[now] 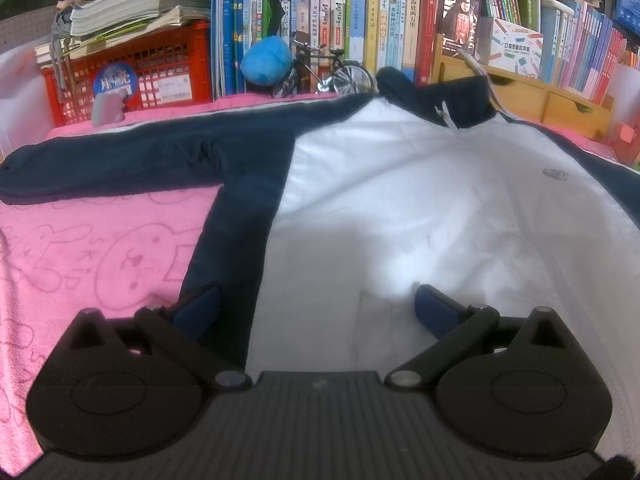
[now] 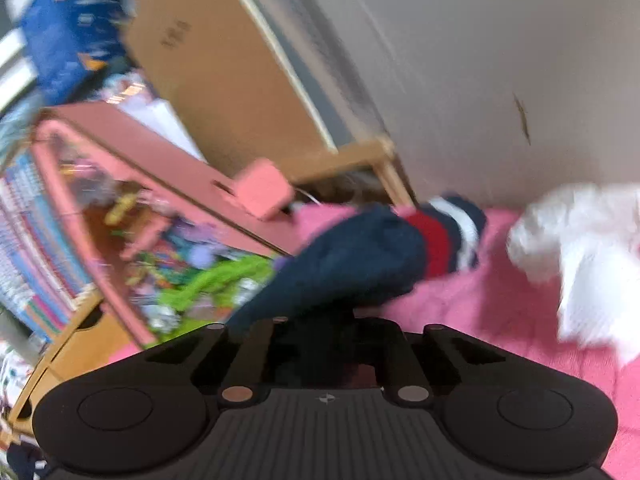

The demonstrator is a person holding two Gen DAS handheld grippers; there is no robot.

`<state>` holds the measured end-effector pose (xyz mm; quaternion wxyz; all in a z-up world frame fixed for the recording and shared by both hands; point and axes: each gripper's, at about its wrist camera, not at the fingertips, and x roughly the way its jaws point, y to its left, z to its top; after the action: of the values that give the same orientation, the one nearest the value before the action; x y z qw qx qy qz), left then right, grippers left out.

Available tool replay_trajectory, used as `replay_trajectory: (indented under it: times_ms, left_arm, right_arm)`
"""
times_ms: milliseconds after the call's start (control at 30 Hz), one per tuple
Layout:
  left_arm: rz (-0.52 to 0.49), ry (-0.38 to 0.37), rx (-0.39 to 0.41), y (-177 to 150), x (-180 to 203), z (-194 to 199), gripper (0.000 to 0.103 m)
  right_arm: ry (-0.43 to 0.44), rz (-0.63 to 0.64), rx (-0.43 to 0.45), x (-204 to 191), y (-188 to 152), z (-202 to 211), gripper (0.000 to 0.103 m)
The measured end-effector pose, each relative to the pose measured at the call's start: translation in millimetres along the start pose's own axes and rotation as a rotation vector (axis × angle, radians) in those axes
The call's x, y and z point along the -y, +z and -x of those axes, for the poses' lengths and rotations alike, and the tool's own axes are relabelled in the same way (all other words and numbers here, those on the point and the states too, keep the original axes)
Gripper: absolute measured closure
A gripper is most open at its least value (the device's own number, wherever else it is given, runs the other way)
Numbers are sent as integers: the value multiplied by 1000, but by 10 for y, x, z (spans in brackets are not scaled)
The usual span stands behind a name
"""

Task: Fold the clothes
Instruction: 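Carry the navy sleeve across the white jacket body with the right gripper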

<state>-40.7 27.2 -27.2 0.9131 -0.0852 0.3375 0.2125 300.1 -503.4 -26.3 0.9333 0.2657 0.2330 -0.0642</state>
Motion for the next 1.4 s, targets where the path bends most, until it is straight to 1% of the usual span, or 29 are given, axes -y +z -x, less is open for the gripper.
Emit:
replay_trajectory:
  times_ms: [133, 233, 267, 333, 400, 500, 567, 600, 667, 700, 767, 800, 867, 933, 967, 1033, 1100, 1133, 1200, 1233, 1267, 1367, 1400]
  left_arm:
    - [1, 1, 0, -1, 6, 1, 0]
    - [2, 2, 0, 0, 12, 3, 0]
    - [3, 2, 0, 0, 13, 3, 0]
    - [3, 2, 1, 1, 14, 5, 0]
    - [4, 1, 1, 3, 15, 6, 0]
    - [7, -2, 2, 3, 8, 11, 0]
    - [9, -4, 3, 2, 2, 11, 0]
    - [10, -6, 3, 2, -3, 12, 0]
    - [12, -8, 4, 0, -5, 15, 0]
    - [12, -8, 4, -1, -5, 16, 0]
    - [11, -7, 4, -1, 0, 12, 0]
    - [12, -7, 4, 1, -2, 9, 0]
    - [18, -13, 7, -1, -14, 11, 0]
    - [48, -43, 21, -9, -70, 35, 0]
    - [73, -63, 31, -11, -114, 59, 0]
    - [99, -70, 37, 50, -152, 110, 2]
    - [119, -74, 46, 116, -182, 162, 2]
    - [80, -61, 63, 187, -134, 189, 2]
    - [-17, -33, 111, 336, 24, 212, 0]
    - [-63, -24, 133, 405, 112, 208, 0]
    - [-105, -29, 153, 445, 218, 156, 0]
    - [-229, -44, 209, 558, 533, -4, 0]
    - [-255, -65, 211, 562, 611, -75, 0]
  right_arm:
    - [89, 43, 87, -285, 94, 375, 95]
    - [208, 112, 137, -708, 79, 744, 96]
    - [260, 153, 148, -911, 35, 887, 96]
    - [367, 292, 164, -1375, -140, 1150, 96]
    - [492, 513, 153, -1943, -503, 1386, 95]
    - [676, 867, 26, -2689, -1360, 1590, 93]
    - [756, 1051, -91, -2996, -1887, 1680, 88]
    - [782, 1140, -158, -3101, -2157, 1724, 80]
    - [800, 1268, -213, -3164, -2535, 1859, 64]
    - [809, 1319, -215, -3159, -2651, 1933, 48]
    - [847, 1380, -221, -3081, -2737, 2062, 39]
    - [864, 1394, -228, -3028, -2743, 2113, 36]
    - [863, 1369, -236, -2901, -2687, 2170, 32]
    - [846, 1298, -258, -2785, -2534, 2128, 24]
    - [830, 1254, -265, -2707, -2436, 2090, 23]
    - [768, 1194, -255, -2577, -2288, 1976, 20]
    - [668, 1179, -224, -2422, -2201, 1886, 19]
    - [617, 1172, -208, -2344, -2159, 1842, 19]
    - [520, 1211, -148, -2200, -2181, 1837, 15]
    - [500, 1234, -123, -2128, -2212, 1844, 15]
    - [486, 1258, -100, -2056, -2246, 1851, 15]
    - [500, 1223, -102, -1956, -2229, 1859, 13]
    - [500, 1214, -106, -1946, -2218, 1855, 12]
